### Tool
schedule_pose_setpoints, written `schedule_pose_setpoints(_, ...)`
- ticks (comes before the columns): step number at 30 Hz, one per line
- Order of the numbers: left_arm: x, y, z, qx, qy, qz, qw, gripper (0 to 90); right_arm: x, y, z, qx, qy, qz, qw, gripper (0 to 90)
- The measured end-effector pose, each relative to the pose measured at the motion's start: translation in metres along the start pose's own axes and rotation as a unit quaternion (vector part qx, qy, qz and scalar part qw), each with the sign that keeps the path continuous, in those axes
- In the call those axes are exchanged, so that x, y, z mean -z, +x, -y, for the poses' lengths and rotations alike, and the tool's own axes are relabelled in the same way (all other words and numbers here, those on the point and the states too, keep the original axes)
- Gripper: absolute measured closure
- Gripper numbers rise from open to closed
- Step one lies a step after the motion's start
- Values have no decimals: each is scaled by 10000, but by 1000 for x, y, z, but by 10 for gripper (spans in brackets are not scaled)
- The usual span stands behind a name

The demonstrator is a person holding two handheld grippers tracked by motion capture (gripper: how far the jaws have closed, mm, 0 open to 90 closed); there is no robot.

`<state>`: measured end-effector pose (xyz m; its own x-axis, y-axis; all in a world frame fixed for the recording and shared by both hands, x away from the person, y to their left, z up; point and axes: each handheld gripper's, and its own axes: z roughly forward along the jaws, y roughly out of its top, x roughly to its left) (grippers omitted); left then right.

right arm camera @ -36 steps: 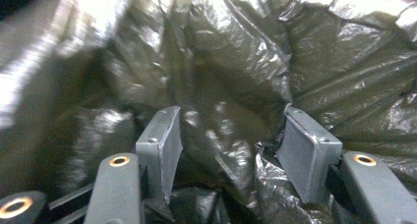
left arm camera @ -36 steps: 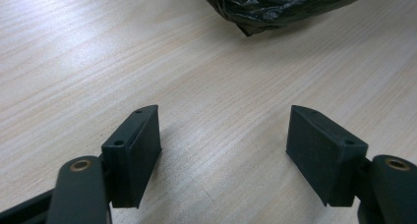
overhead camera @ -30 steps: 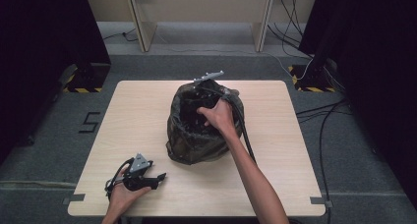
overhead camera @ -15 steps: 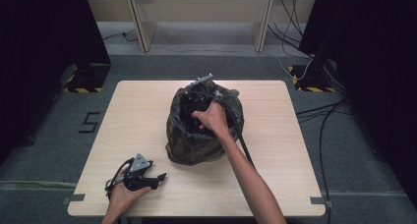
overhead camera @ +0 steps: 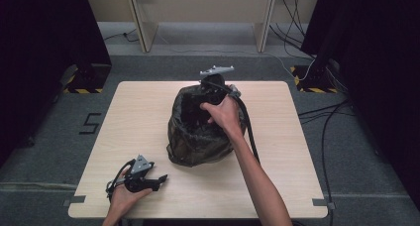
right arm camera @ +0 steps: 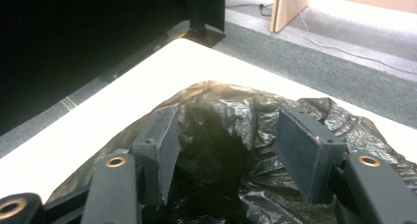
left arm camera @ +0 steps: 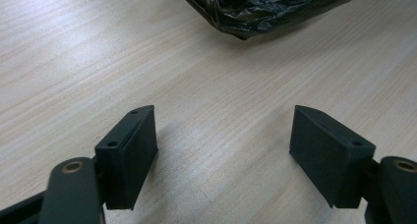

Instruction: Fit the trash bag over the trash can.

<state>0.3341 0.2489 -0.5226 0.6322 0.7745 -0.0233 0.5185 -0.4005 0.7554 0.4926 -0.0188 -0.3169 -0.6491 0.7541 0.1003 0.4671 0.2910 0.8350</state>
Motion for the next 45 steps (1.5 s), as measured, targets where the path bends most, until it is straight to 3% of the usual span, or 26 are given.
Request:
schedule_pose_setpoints(3, 0, 0, 0, 2, -1, 0, 10000, 253, -12, -2, 3, -9, 221, 105, 9997, 437)
schedule_pose_setpoints(5, 0, 0, 0, -2, -1, -2, 10000, 253, -26, -4, 8, 24, 537, 392, 9978, 442)
schedule_pose_setpoints(7, 0, 0, 0, 7, -8, -3, 10000, 252, -36, -7, 12, 34, 710, 536, 9960, 455)
schedule_pose_setpoints(11, 0, 0, 0, 1, -1, 8, 10000, 251, -51, -14, 23, 40, 1137, 642, 9914, 469)
schedule_pose_setpoints(16, 0, 0, 0, -11, 2, 6, 10000, 248, -59, -19, 35, 71, 1486, 678, 9866, 462)
schedule_pose_setpoints(18, 0, 0, 0, -11, 3, 9, 10000, 248, -58, -18, 34, 44, 1435, 664, 9874, 451)
schedule_pose_setpoints(20, 0, 0, 0, -10, 2, 9, 10000, 247, -51, -13, 29, 19, 1230, 447, 9914, 440)
schedule_pose_setpoints(25, 0, 0, 0, -8, -1, 6, 10000, 247, -19, 2, 3, 83, 539, 219, 9983, 427)
schedule_pose_setpoints(30, 0, 0, 0, -11, 8, 16, 10000, 247, 13, 4, -17, 158, 115, 147, 9997, 413)
schedule_pose_setpoints(32, 0, 0, 0, -13, 9, 14, 10000, 247, 23, 2, -20, 209, 74, 214, 9995, 405)
schedule_pose_setpoints(36, 0, 0, 0, -10, 1, 10, 10000, 247, 44, -13, -16, 288, 113, 591, 9978, 359)
schedule_pose_setpoints(40, 0, 0, 0, -9, 8, 14, 10000, 246, 54, -34, 3, 366, 338, 1053, 9932, 323)
schedule_pose_setpoints(45, 0, -1, 0, -8, 0, 9, 10000, 245, 57, -59, 30, 226, 644, 1238, 9900, 322)
